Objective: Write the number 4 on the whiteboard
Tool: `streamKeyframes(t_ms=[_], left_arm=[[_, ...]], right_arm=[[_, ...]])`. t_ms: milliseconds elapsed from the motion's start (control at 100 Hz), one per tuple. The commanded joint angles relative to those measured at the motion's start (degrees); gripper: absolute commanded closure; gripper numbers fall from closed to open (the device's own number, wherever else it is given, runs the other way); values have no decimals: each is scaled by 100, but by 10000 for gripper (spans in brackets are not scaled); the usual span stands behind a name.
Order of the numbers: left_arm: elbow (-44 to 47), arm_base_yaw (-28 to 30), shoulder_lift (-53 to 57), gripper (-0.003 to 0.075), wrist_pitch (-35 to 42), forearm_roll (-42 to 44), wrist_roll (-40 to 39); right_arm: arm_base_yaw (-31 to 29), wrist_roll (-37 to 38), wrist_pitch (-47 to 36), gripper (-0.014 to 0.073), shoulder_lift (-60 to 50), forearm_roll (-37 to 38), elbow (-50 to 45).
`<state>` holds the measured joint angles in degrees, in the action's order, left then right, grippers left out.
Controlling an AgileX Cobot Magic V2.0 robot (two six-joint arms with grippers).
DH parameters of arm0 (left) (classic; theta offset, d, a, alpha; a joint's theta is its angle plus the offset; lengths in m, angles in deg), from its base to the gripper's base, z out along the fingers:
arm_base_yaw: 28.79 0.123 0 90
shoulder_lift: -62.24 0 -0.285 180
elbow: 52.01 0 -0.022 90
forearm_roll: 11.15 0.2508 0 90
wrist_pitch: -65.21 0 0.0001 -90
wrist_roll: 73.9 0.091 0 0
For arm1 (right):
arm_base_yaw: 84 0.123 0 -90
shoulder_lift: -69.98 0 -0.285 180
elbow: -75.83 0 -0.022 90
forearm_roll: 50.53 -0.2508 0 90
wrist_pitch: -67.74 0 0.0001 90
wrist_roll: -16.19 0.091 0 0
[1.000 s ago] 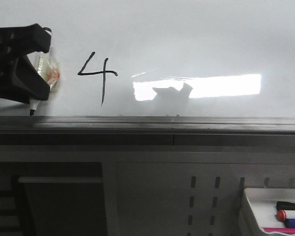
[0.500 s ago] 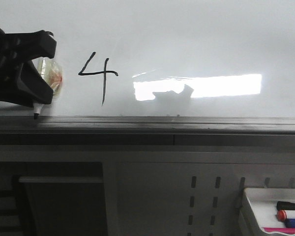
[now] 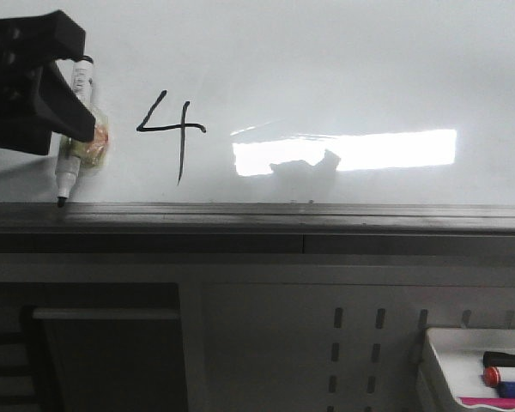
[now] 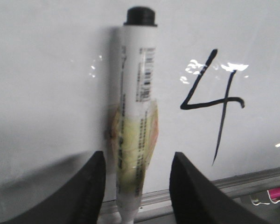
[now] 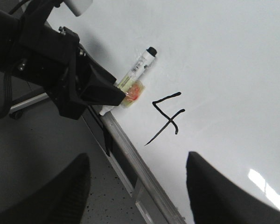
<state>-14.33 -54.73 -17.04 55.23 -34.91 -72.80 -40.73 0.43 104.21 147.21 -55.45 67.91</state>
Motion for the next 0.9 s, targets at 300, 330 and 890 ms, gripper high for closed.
streamKeyframes(t_ms=[300,330,890], left_arm=[[-159,-18,1860,503,88,267,-22],[-147,-44,2110,550,88,359,-22],[1647,-142,6031,741,62,892,566]], right_arm=[[-37,-29,-724,660,-1329,147,-274],[-37,21,-764,656,-1451,147,-344],[-37,22,-2852,657,-4998,136,-3934]])
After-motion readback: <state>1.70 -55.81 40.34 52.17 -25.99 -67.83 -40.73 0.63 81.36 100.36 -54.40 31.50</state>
